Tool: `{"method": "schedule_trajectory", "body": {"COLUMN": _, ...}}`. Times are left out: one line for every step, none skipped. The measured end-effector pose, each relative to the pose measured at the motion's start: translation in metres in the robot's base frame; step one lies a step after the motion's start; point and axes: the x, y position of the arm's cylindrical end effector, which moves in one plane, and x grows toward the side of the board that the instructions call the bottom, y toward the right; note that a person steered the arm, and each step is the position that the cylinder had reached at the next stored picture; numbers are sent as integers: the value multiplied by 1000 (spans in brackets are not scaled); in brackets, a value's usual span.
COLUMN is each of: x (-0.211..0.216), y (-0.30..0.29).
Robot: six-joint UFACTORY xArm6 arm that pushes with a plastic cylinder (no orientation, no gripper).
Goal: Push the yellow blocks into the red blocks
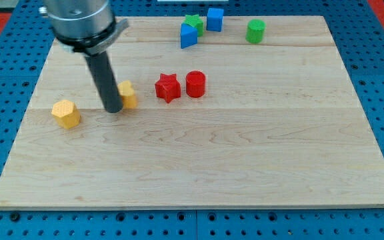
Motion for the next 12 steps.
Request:
{"method": "schedule_trajectory", "body": {"x": -10, "y": 0}}
{"method": "schedule_trajectory", "body": {"x": 31, "y": -2}}
{"method": "schedule_trajectory", "body": {"x": 102, "y": -33}}
{"method": "schedule_trajectory", "body": {"x": 118, "y": -126}}
{"method": "schedule_trajectory", "body": {"x": 75, "y": -150}}
{"method": "schedule_trajectory", "body": {"x": 42, "y": -120}}
{"method": "schedule_trajectory", "body": {"x": 21, "y": -82}}
{"method": "schedule_trajectory", "body": {"x": 2, "y": -9}}
{"method": "schedule_trajectory", "body": {"x": -7, "y": 26}}
{"method": "schedule_trajectory", "body": {"x": 3, "y": -6}}
{"method": "schedule_trajectory", "body": {"x": -8, "y": -53}}
{"method": "schedule_trajectory", "body": {"x": -49, "y": -34}}
